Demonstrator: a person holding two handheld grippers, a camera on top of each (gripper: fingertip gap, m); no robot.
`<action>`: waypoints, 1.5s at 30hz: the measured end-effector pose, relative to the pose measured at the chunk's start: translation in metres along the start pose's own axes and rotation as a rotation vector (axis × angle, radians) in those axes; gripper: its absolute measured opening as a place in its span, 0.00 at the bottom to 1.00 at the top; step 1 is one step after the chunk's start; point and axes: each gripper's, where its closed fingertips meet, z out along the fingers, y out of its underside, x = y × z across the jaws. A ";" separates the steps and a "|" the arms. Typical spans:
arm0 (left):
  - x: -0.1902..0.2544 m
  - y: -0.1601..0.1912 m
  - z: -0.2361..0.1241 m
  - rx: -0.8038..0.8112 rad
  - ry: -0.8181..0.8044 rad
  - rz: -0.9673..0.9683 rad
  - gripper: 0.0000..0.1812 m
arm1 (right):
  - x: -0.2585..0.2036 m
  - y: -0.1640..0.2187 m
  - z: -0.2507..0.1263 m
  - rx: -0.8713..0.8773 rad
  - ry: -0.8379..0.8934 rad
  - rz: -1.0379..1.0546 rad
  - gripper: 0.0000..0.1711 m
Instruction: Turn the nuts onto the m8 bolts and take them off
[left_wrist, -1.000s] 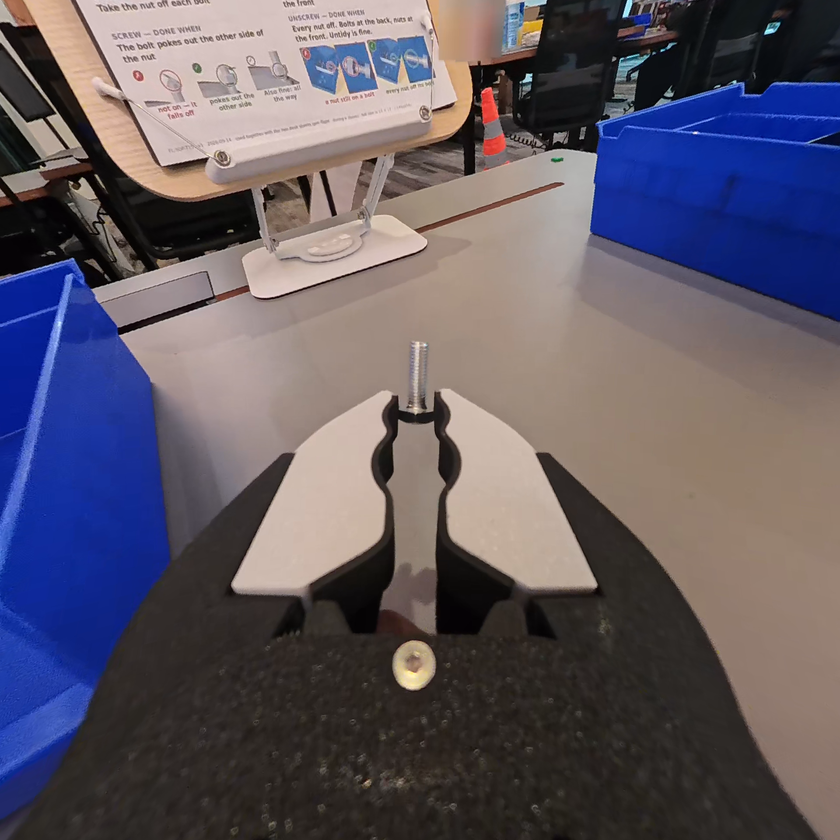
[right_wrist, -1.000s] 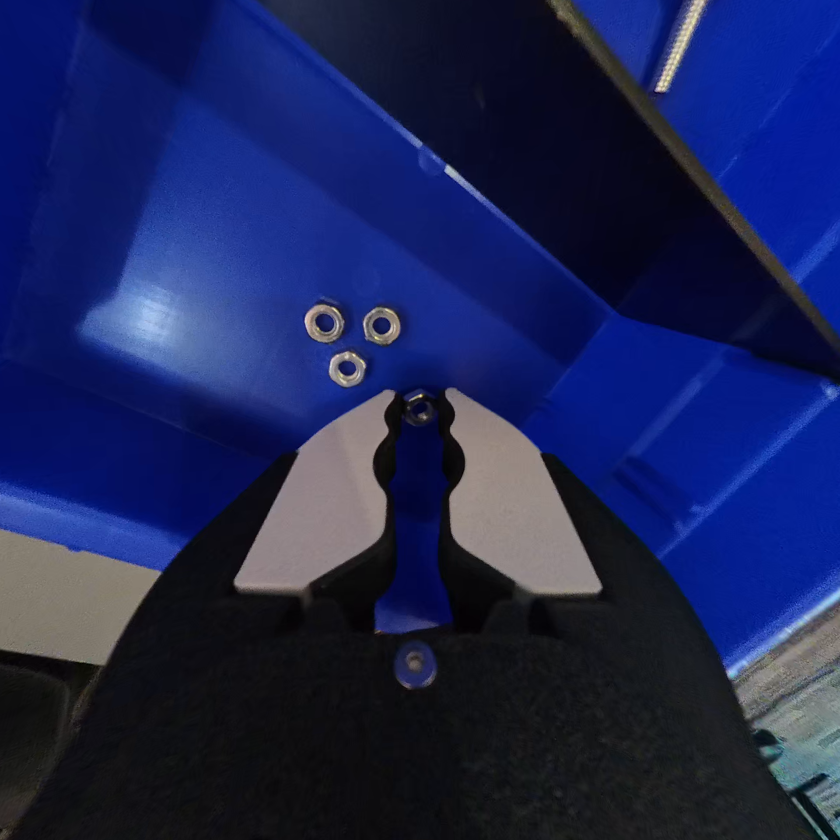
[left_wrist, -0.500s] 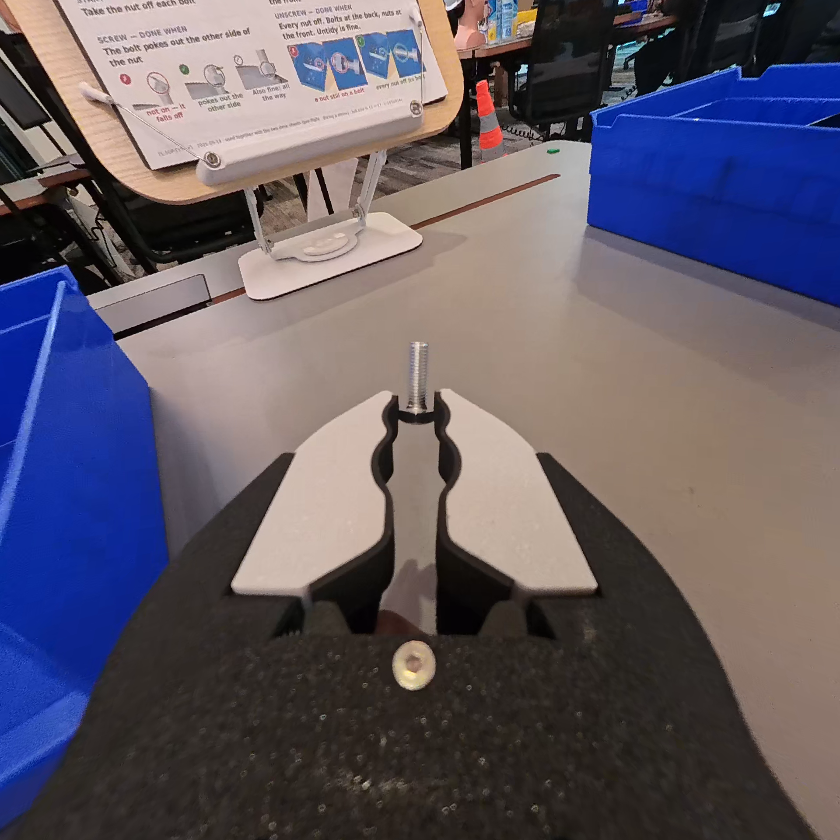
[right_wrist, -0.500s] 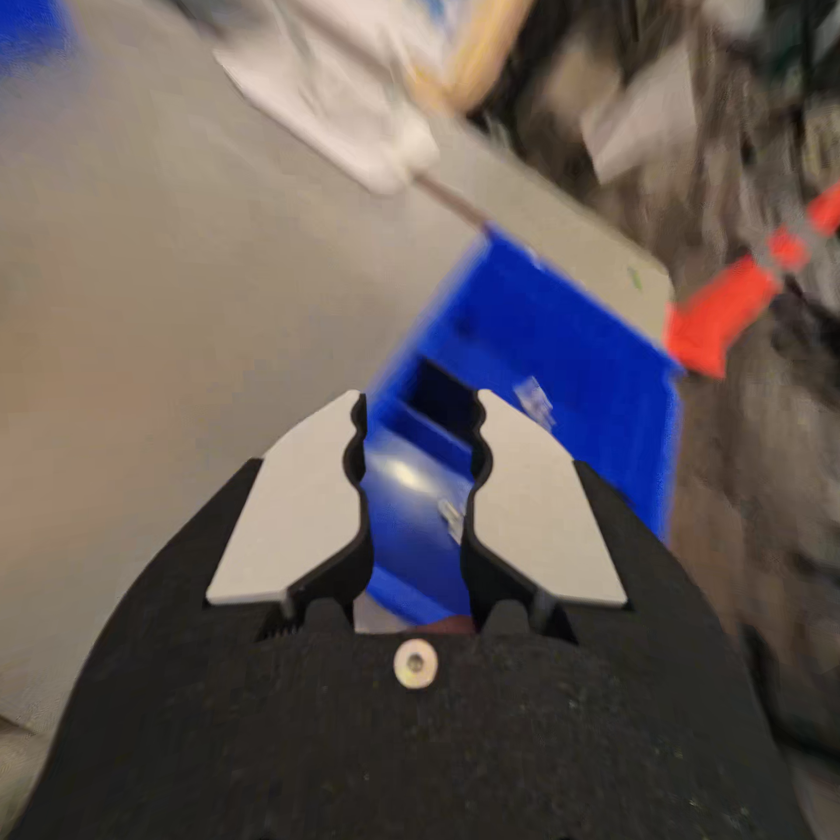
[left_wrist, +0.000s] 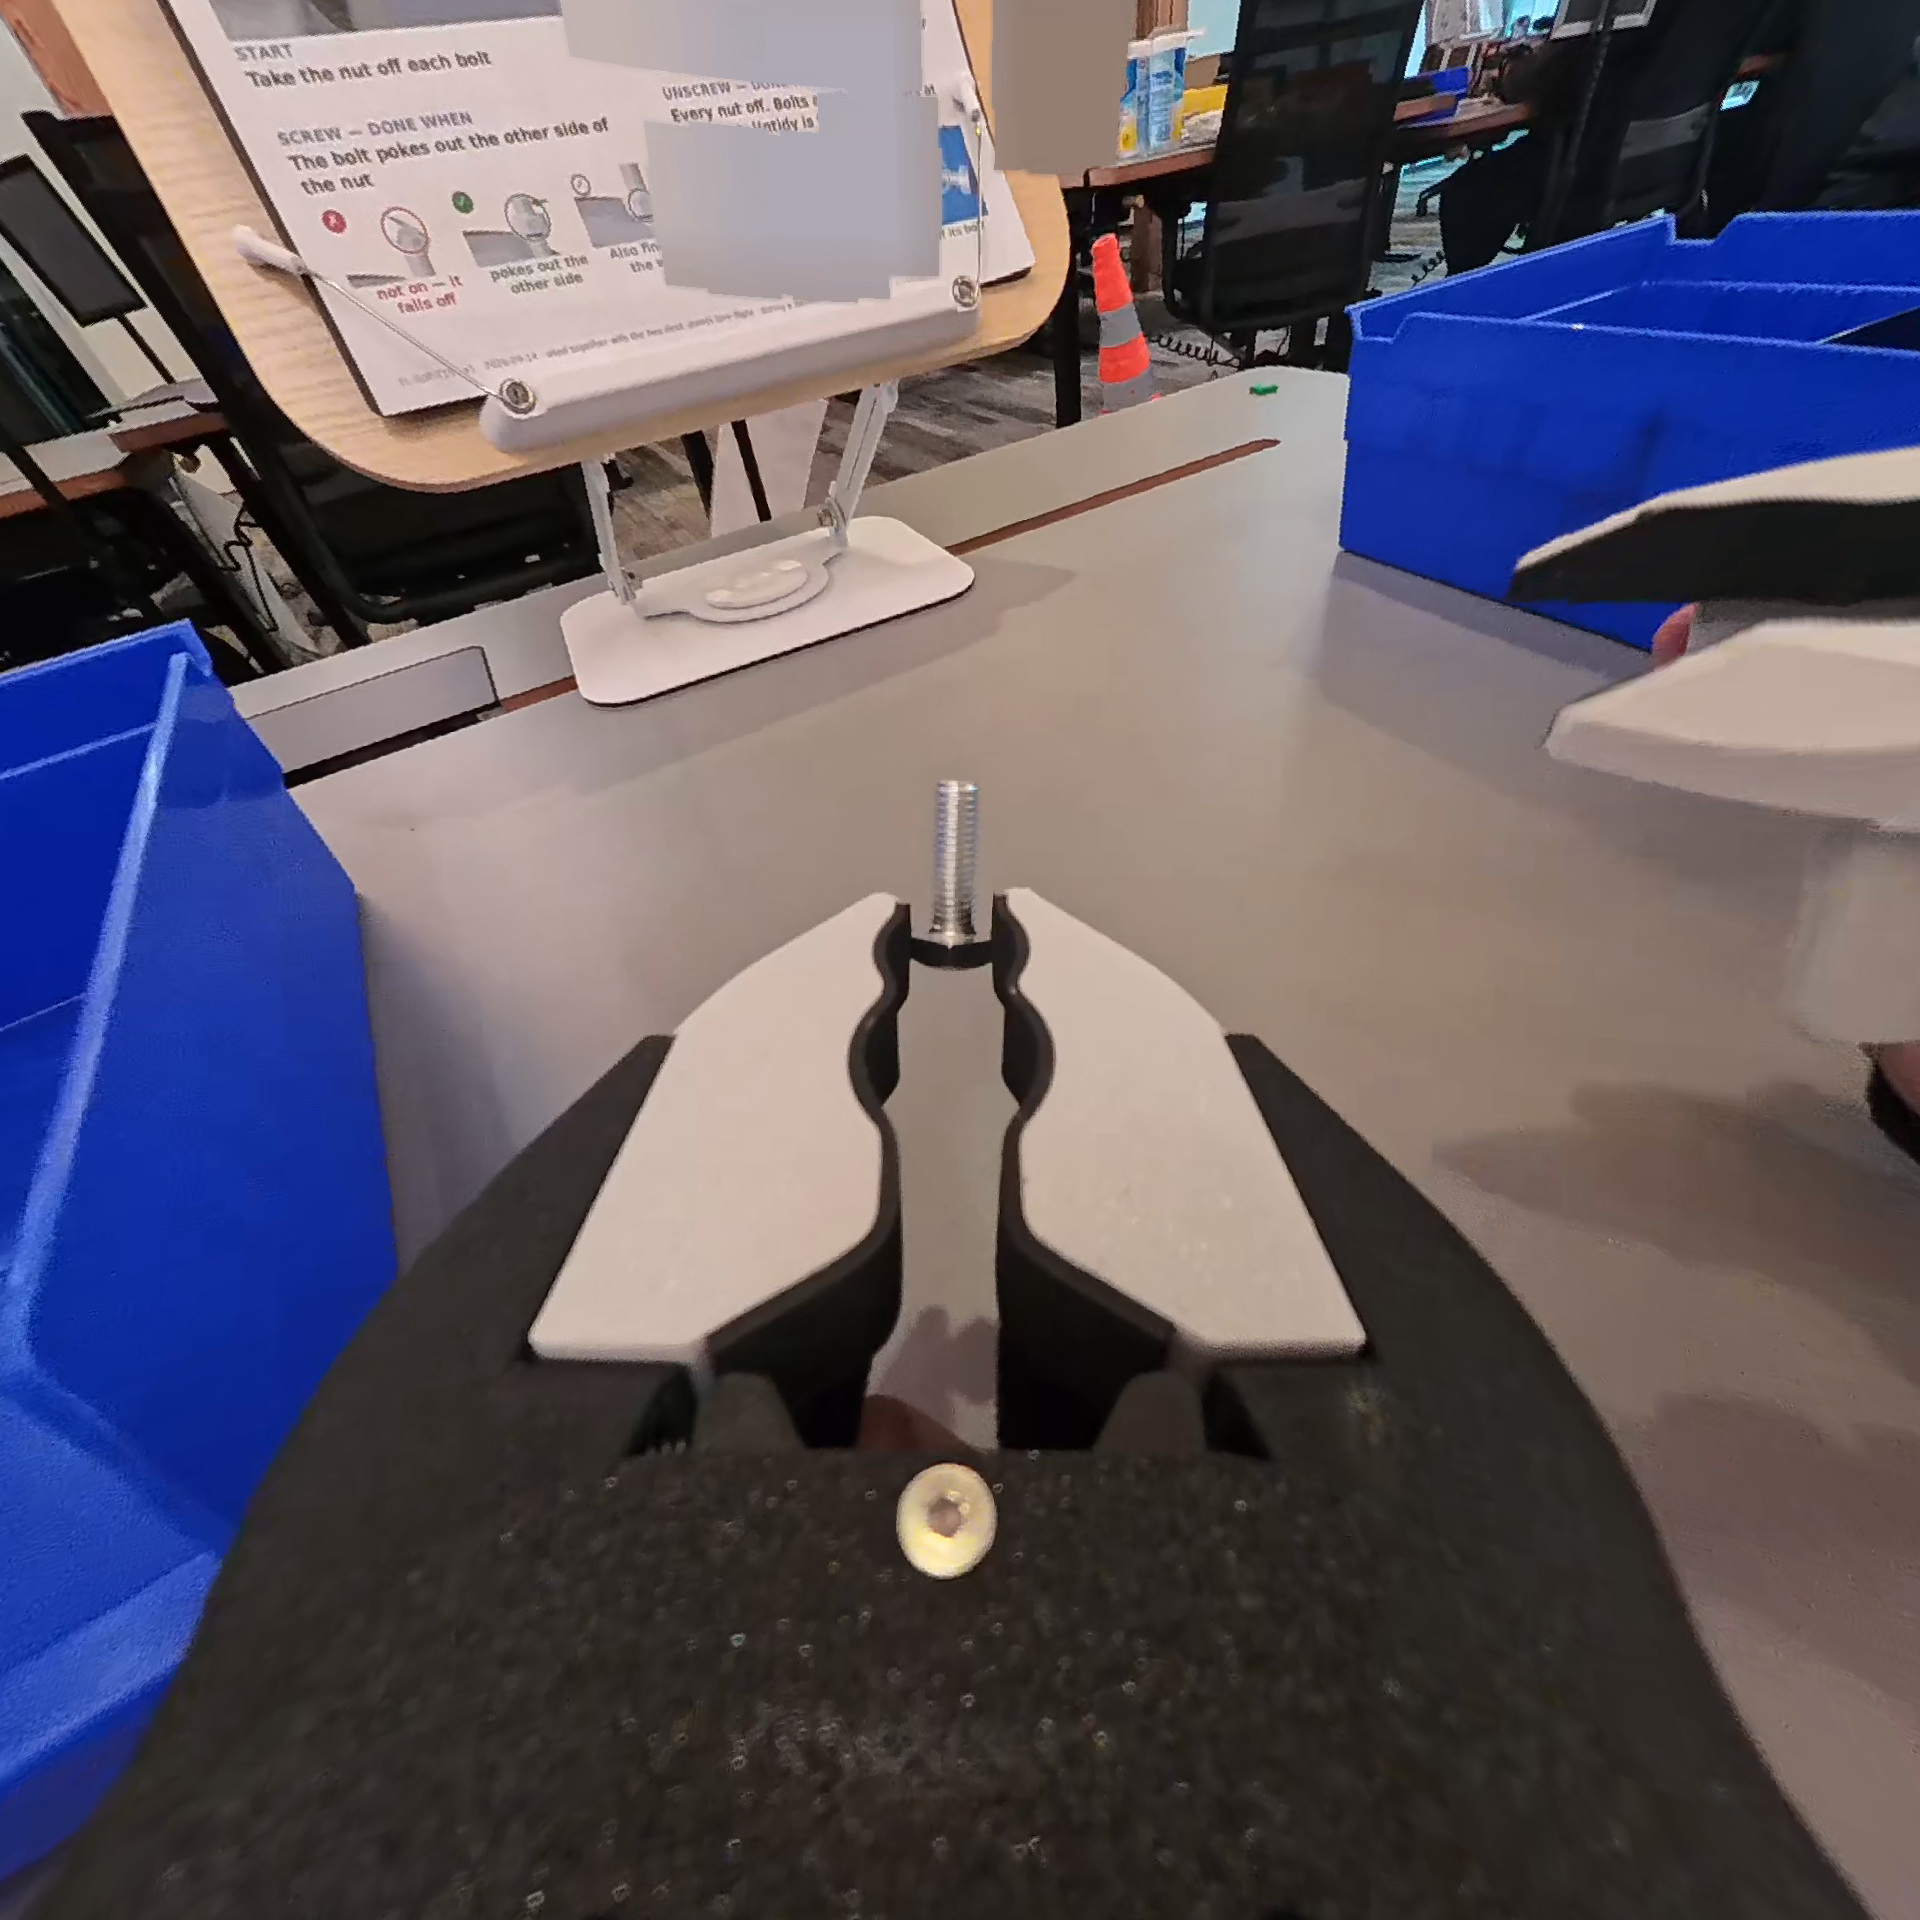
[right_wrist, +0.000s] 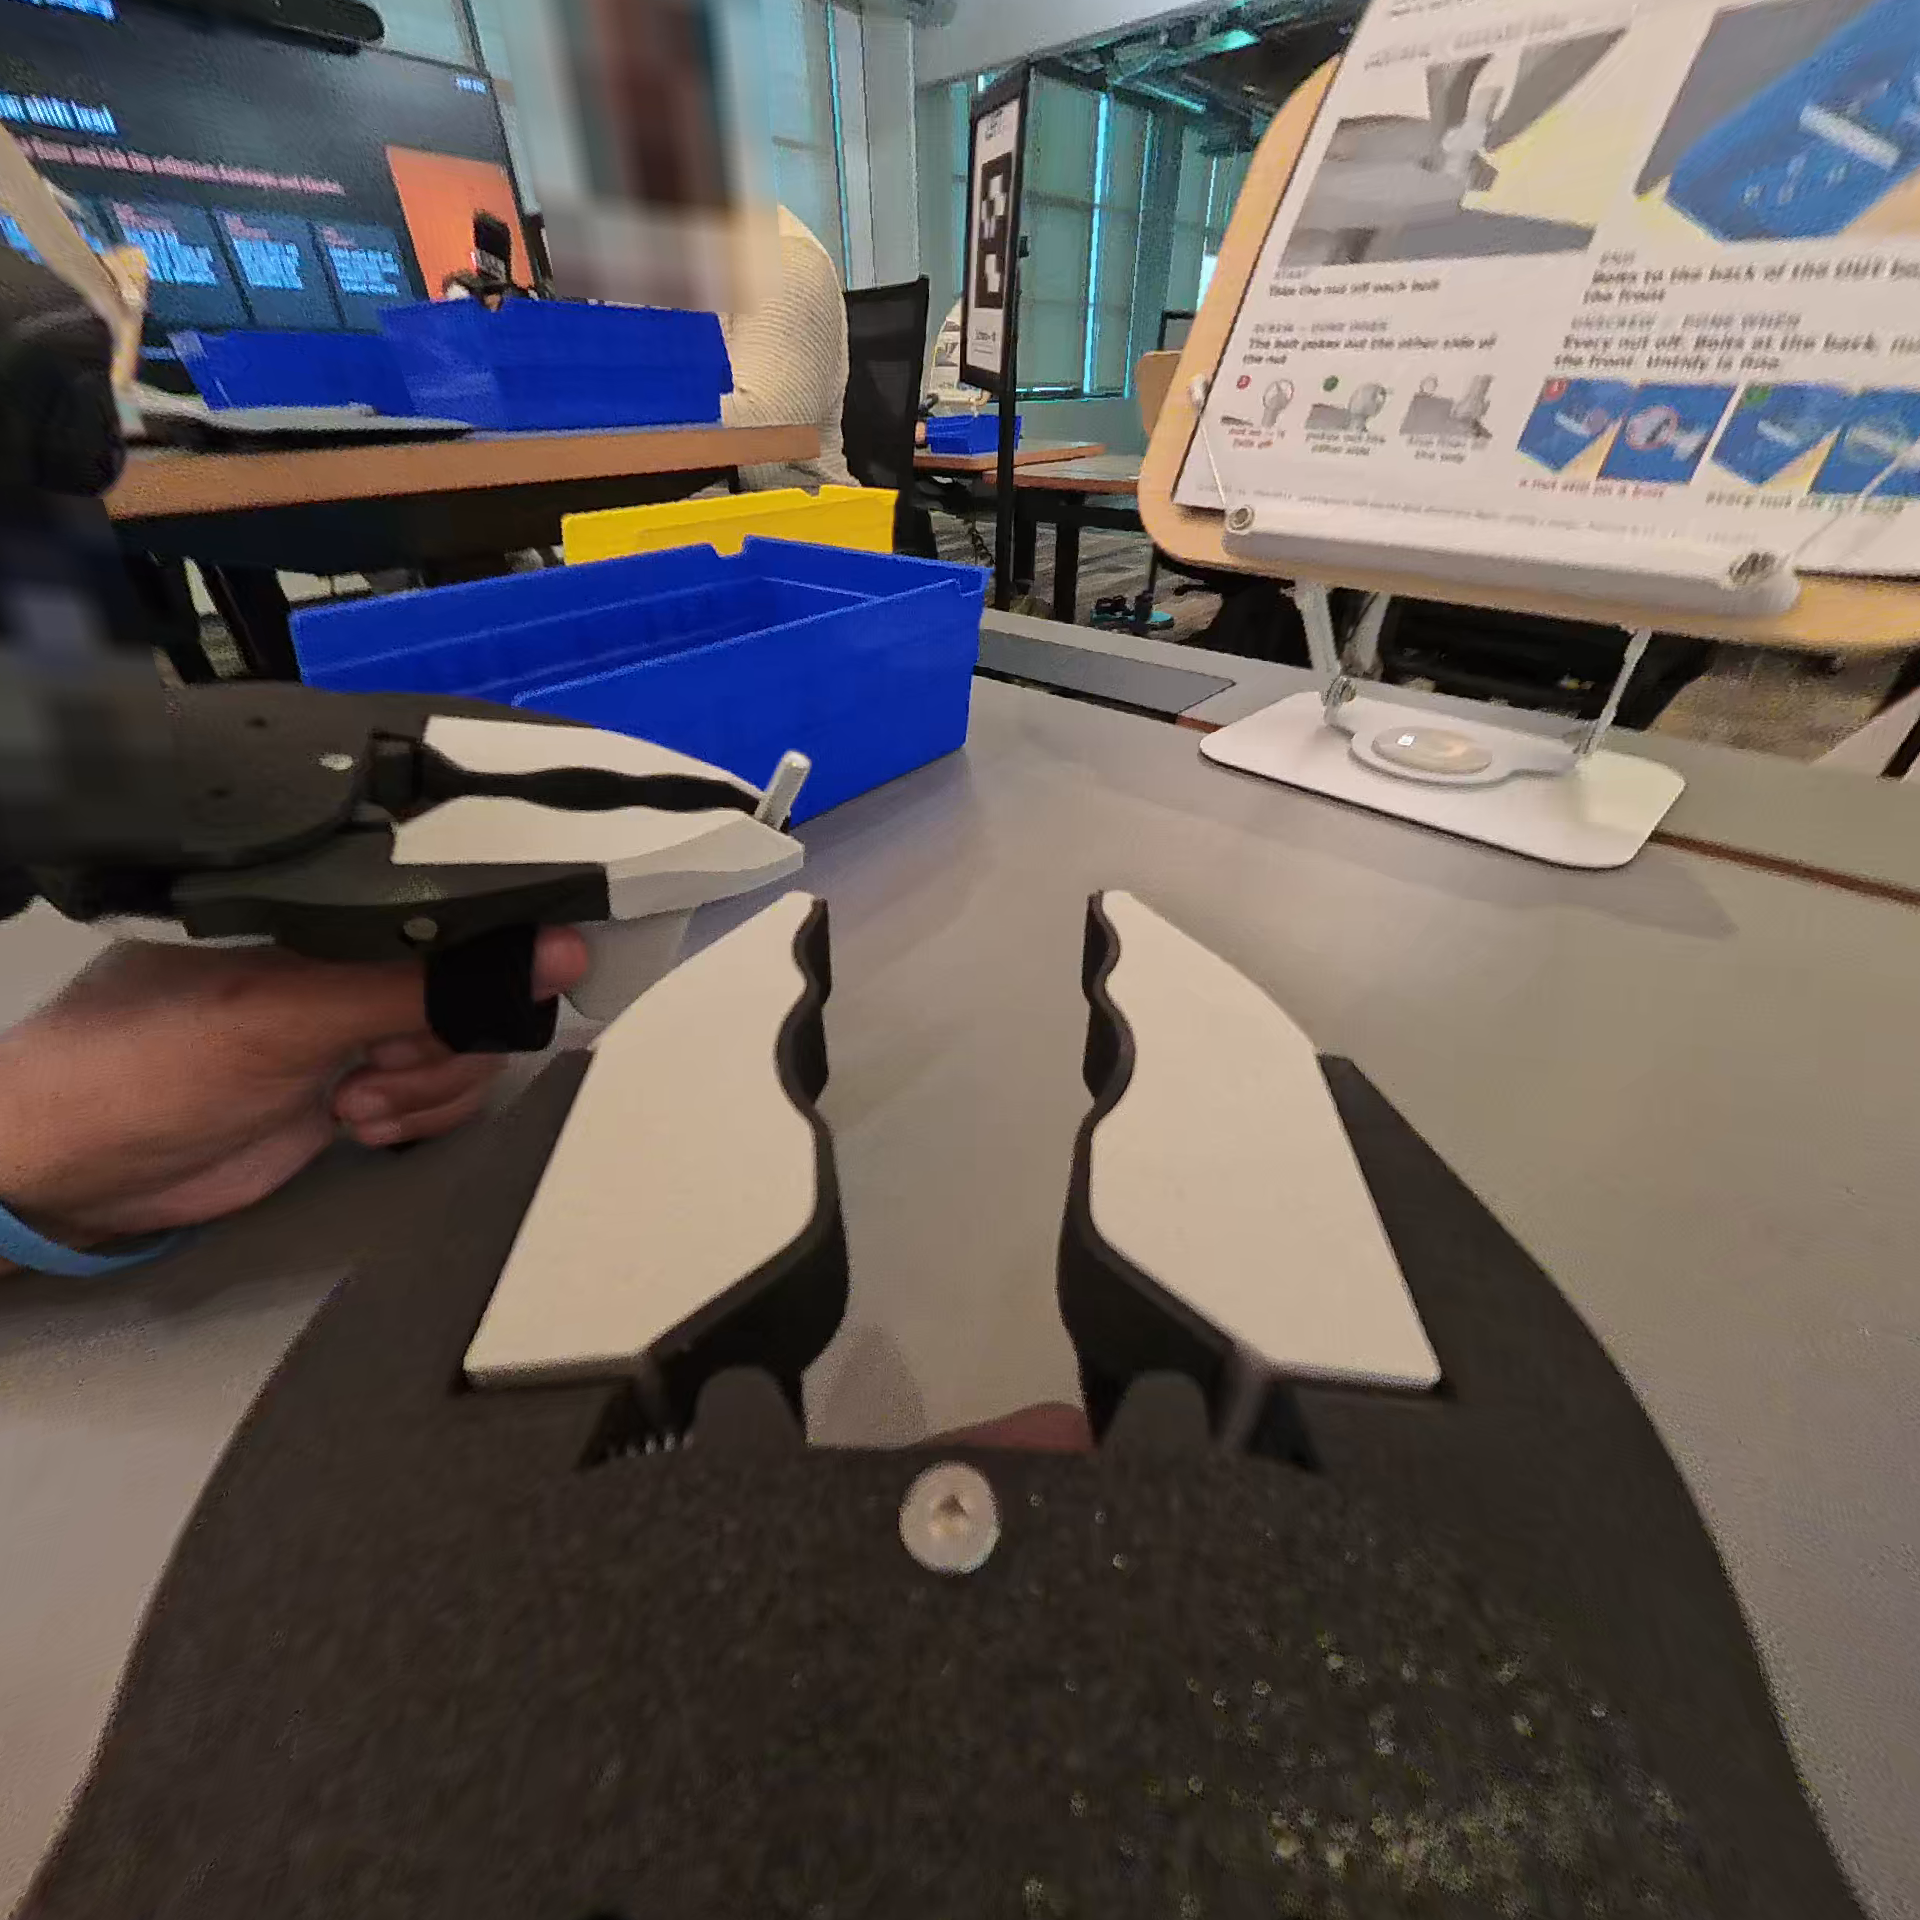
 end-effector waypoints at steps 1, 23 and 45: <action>0.001 0.001 0.001 -0.005 0.001 0.004 0.08 | 0.004 0.000 -0.002 0.002 0.003 0.032 0.27; 0.060 -0.030 0.000 0.160 0.203 0.877 0.08 | -0.021 -0.003 0.010 -0.415 -0.341 0.035 0.20; 0.025 -0.025 -0.001 0.013 0.080 0.361 0.38 | 0.020 -0.020 -0.003 -0.218 -0.116 0.088 0.04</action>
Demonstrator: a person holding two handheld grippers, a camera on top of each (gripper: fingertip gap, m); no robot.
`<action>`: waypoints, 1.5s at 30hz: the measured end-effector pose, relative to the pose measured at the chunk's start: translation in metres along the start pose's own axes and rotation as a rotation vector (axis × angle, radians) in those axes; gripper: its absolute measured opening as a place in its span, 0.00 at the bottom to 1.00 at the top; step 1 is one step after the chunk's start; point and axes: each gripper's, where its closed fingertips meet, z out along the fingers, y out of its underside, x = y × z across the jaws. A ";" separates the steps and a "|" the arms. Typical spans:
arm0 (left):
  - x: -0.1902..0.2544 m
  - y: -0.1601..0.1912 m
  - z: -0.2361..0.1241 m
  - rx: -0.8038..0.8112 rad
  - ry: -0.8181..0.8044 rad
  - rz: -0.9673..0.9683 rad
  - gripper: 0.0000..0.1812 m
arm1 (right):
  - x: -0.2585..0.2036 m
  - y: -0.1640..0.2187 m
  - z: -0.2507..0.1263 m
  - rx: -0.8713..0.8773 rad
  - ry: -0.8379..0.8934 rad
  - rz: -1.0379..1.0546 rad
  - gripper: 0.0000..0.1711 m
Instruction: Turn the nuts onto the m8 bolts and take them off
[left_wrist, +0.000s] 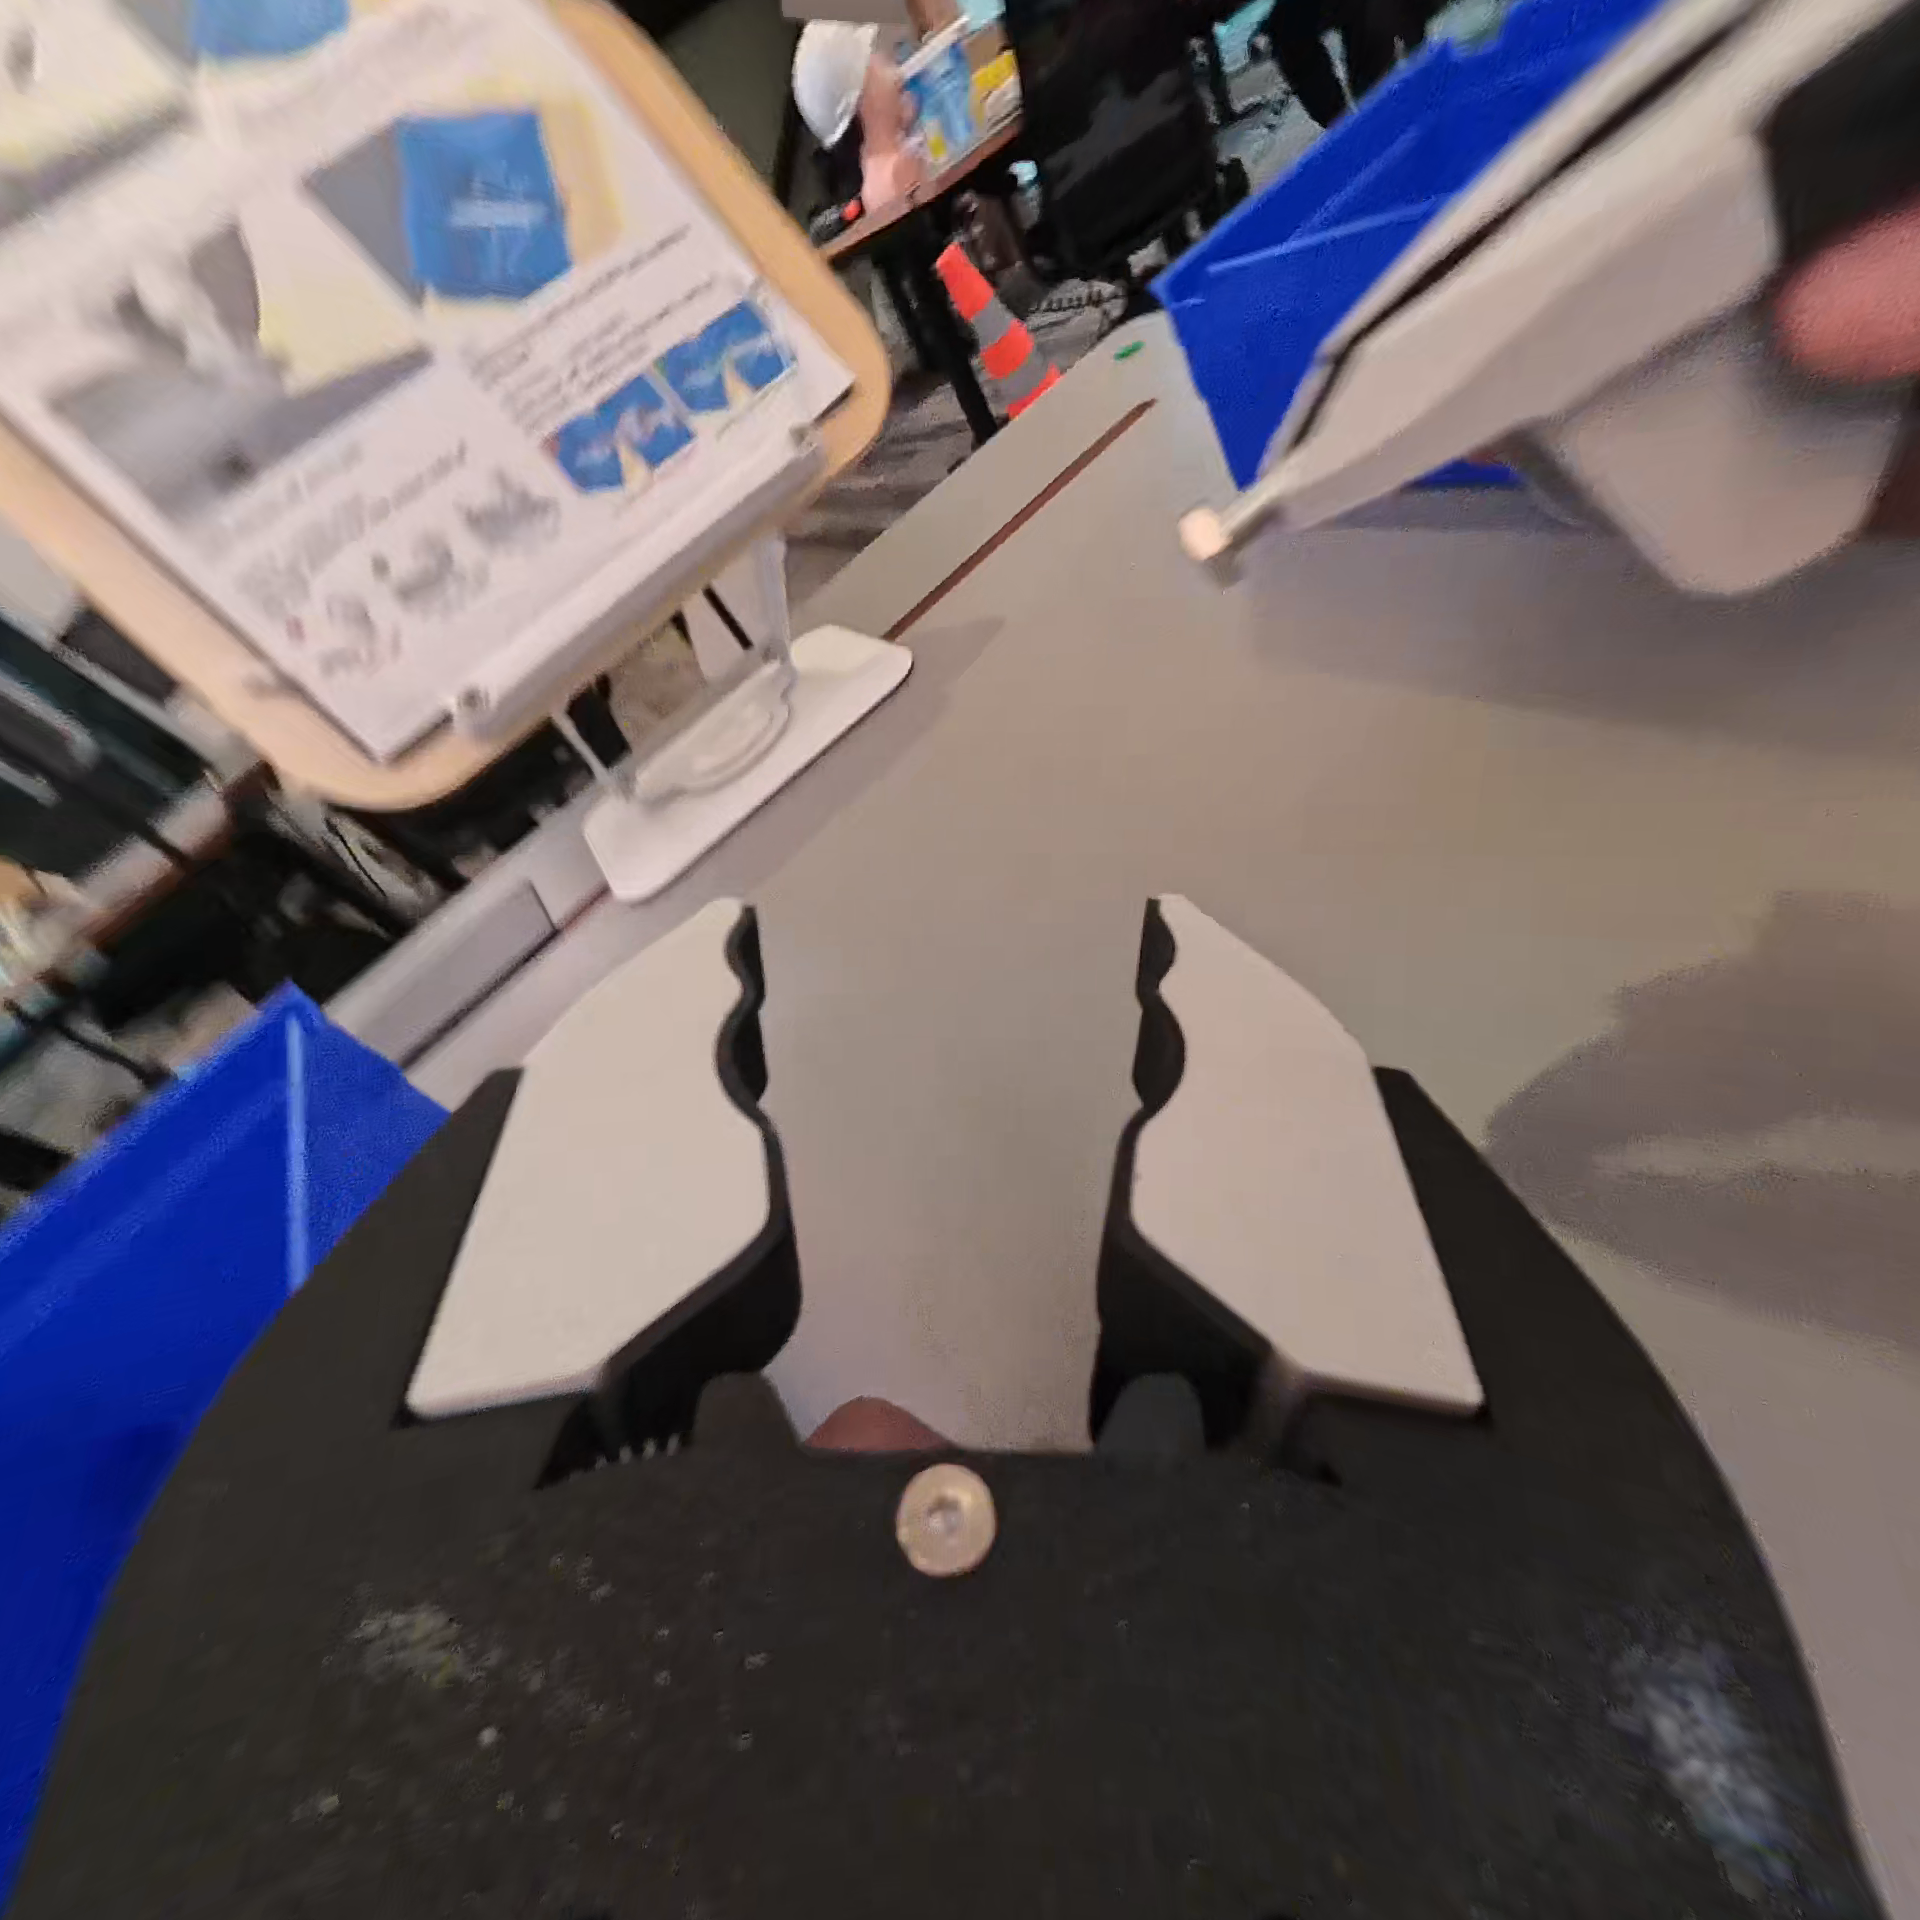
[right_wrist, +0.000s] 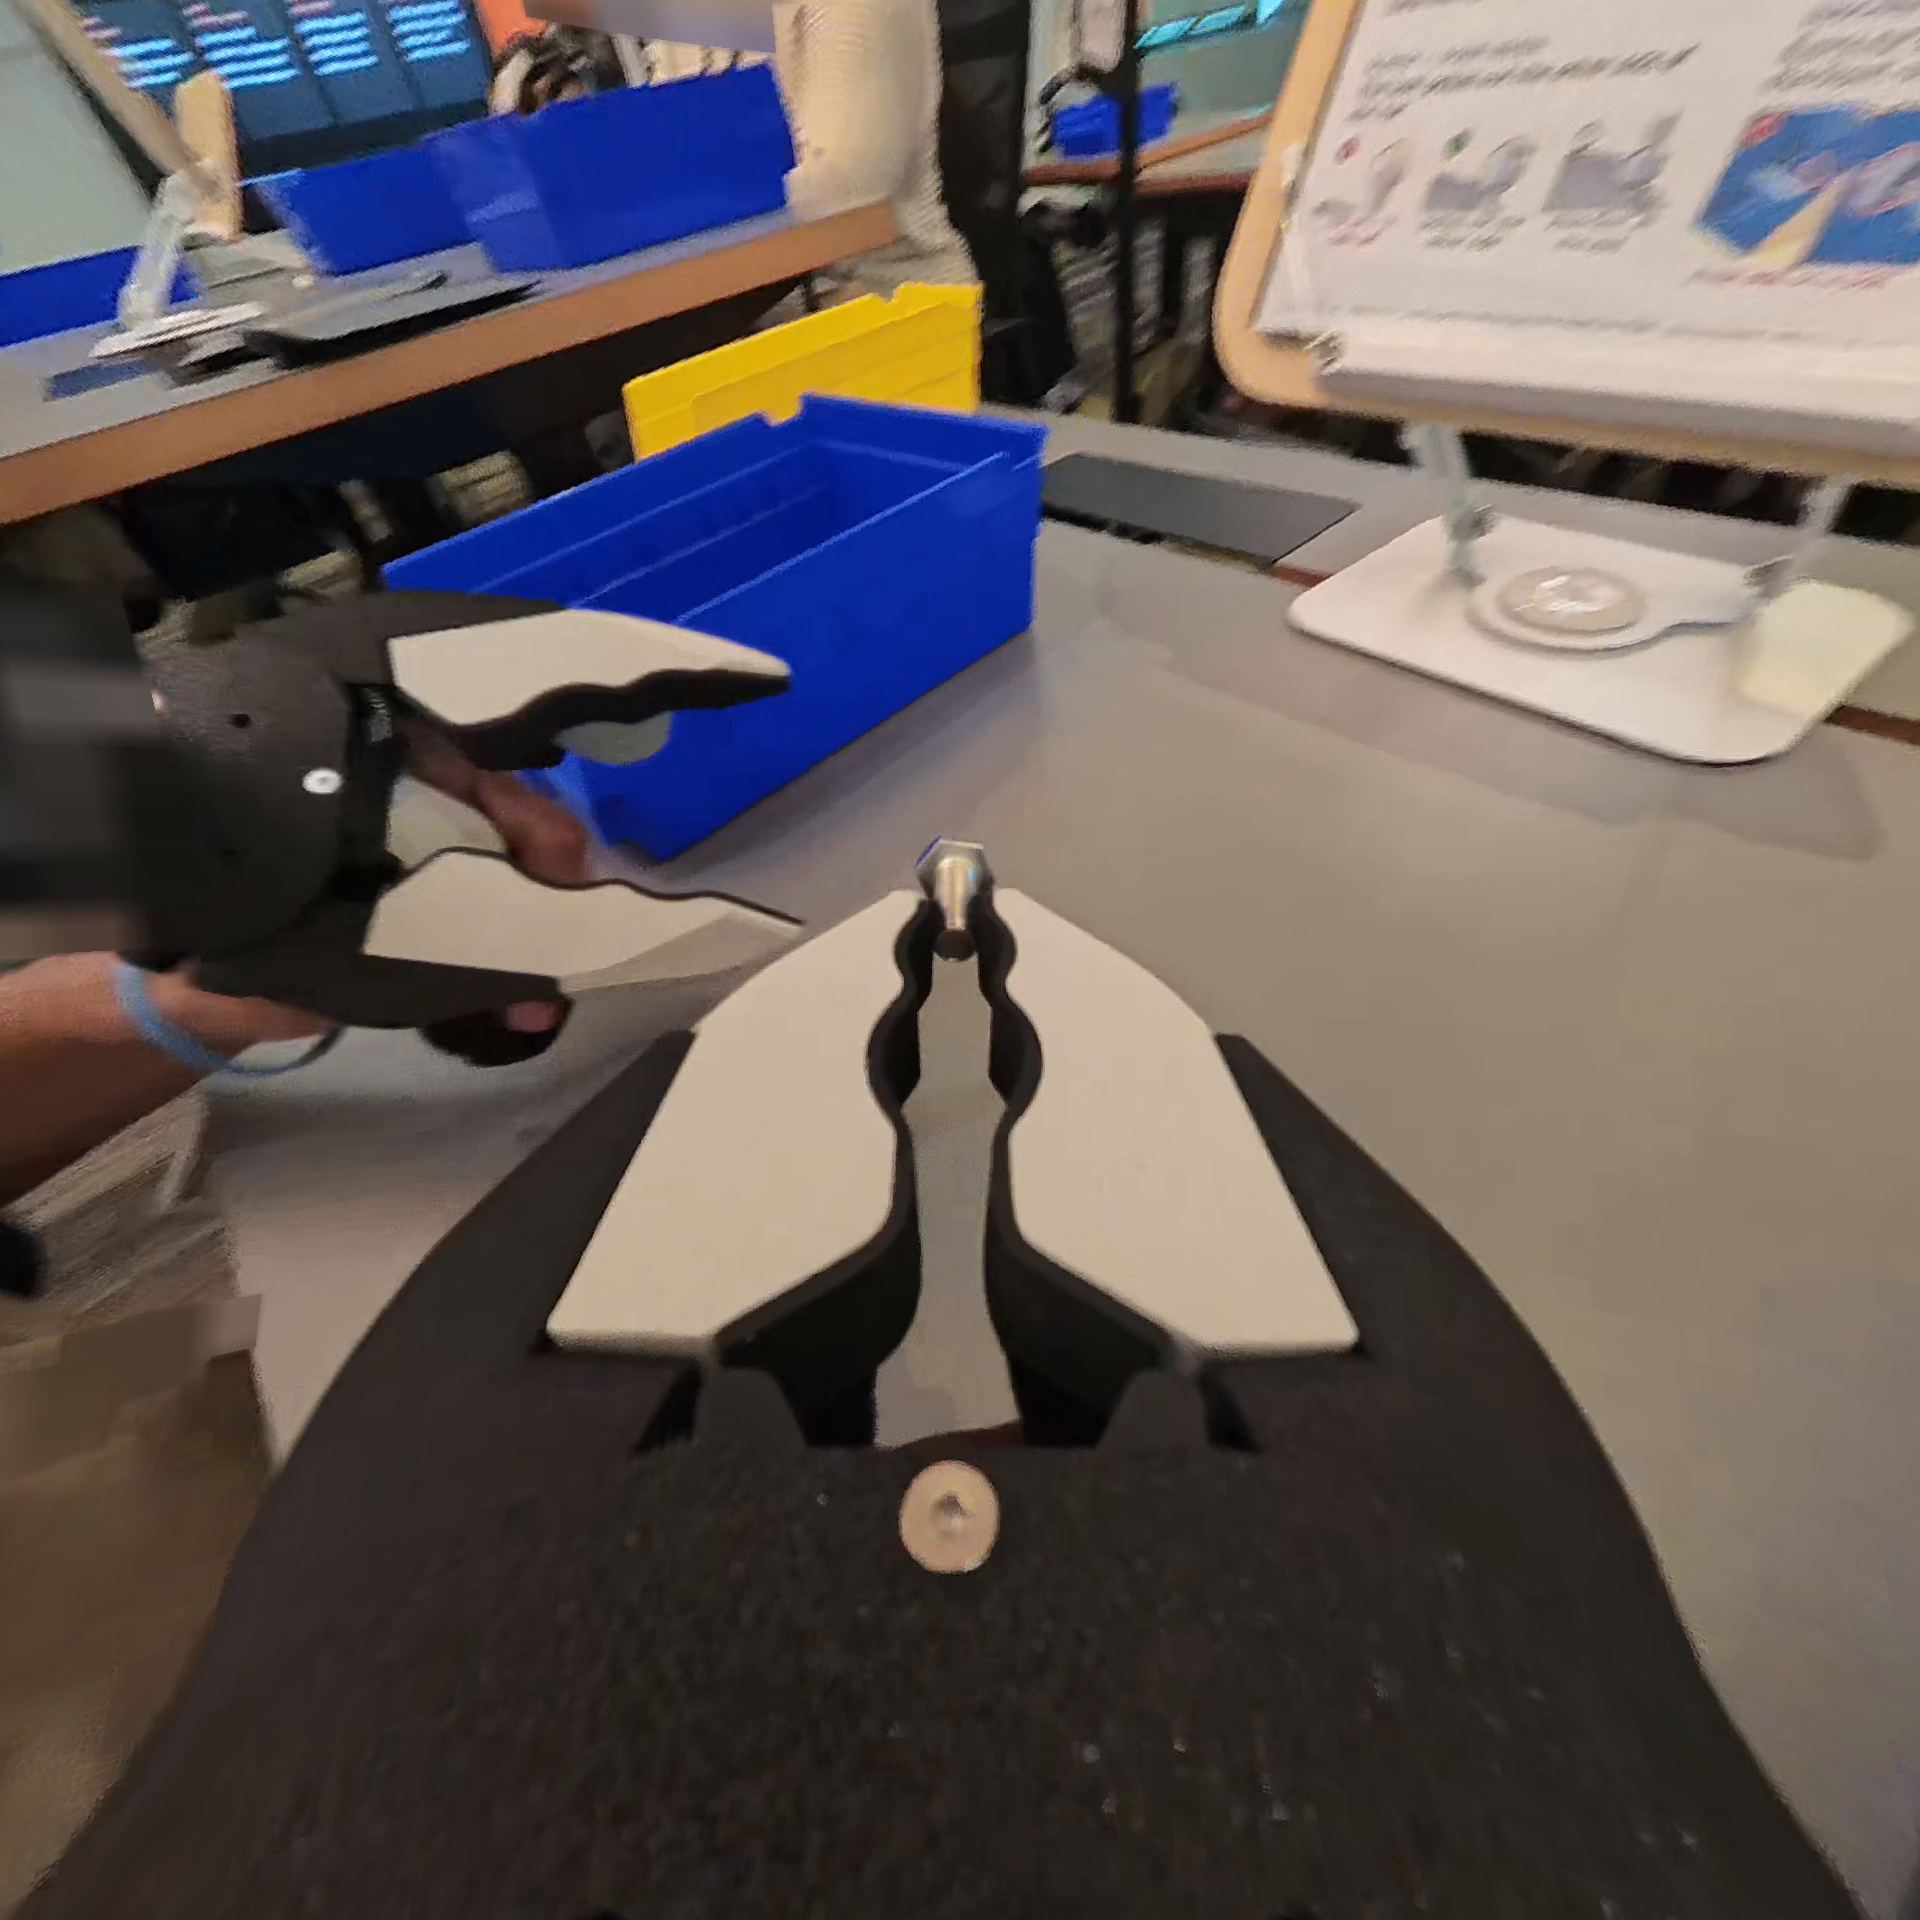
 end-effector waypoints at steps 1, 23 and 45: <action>-0.005 0.002 -0.001 0.000 -0.013 -0.084 0.40 | 0.005 0.000 -0.002 0.025 0.053 -0.022 0.04; -0.042 0.038 -0.018 0.069 -0.233 -0.533 0.36 | 0.026 0.041 -0.027 0.138 0.472 -0.104 0.04; -0.030 0.035 -0.014 0.045 -0.201 -0.447 0.36 | 0.283 -0.066 -0.140 -0.462 0.571 -0.087 0.05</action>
